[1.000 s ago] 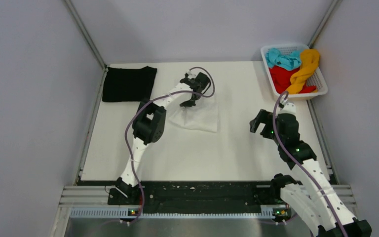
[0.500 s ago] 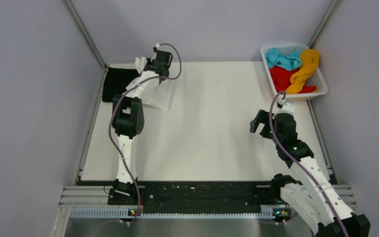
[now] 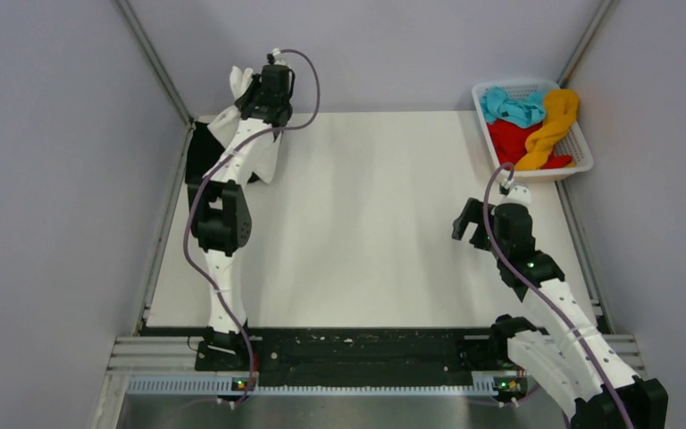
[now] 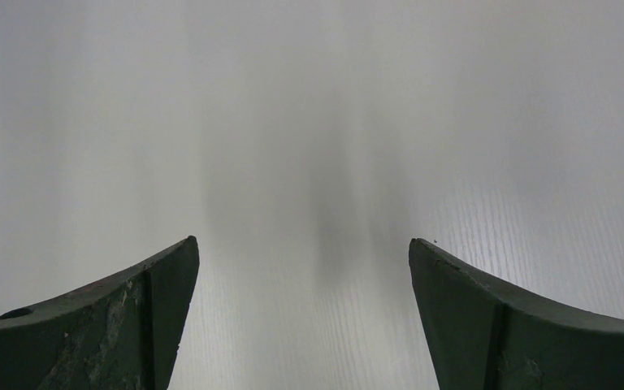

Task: Fold and stack the t-shirts
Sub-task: Put the neatly folded tshirt into the corner of the board with the left arm

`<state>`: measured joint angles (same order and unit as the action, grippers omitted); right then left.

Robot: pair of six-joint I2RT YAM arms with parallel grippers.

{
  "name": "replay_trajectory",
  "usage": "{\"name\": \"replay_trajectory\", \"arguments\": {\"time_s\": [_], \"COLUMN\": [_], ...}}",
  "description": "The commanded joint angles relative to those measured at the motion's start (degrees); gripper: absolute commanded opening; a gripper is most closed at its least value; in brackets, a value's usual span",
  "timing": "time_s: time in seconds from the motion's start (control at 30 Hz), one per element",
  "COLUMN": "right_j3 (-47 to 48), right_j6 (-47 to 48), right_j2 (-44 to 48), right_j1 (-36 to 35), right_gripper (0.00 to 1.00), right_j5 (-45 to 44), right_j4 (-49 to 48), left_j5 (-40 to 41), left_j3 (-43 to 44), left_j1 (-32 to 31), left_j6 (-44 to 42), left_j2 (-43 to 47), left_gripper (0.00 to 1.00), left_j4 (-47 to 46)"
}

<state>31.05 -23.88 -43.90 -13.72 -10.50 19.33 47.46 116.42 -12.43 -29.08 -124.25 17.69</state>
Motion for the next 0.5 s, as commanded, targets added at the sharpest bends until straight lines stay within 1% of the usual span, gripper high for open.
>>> {"name": "replay_trajectory", "arguments": {"time_s": [0.0,0.13,0.3,0.4,0.47], "right_j3": [0.27,0.28,0.4,1.2,1.18], "right_j6": [0.89,0.92,0.81,0.58,0.22], "right_j2": [0.4,0.4,0.03,-0.3,-0.31], "right_j1": [0.15,0.17,0.13,0.15,0.12], "right_gripper": [0.99,0.99,0.99,0.99,0.99], "right_j5": [-1.24,-1.36,-2.01,-2.54,-3.31], "right_j4": [-1.85,-1.8,-1.51,-0.07,0.79], "left_j5": [-2.11,-3.61,-5.17,-8.28,-11.94], "left_j3": [4.31,4.67,4.98,5.56,6.03], "left_j1": [0.35,1.01,3.55,5.96,8.07], "left_j6": [-2.1,-0.98,0.98,1.96,2.47], "left_j2": [4.96,4.29,1.05,-1.54,-3.72], "left_gripper": [0.0,0.0,0.0,0.0,0.0], "left_j4": [-2.0,-0.99,-0.83,-0.85,-0.46]}}
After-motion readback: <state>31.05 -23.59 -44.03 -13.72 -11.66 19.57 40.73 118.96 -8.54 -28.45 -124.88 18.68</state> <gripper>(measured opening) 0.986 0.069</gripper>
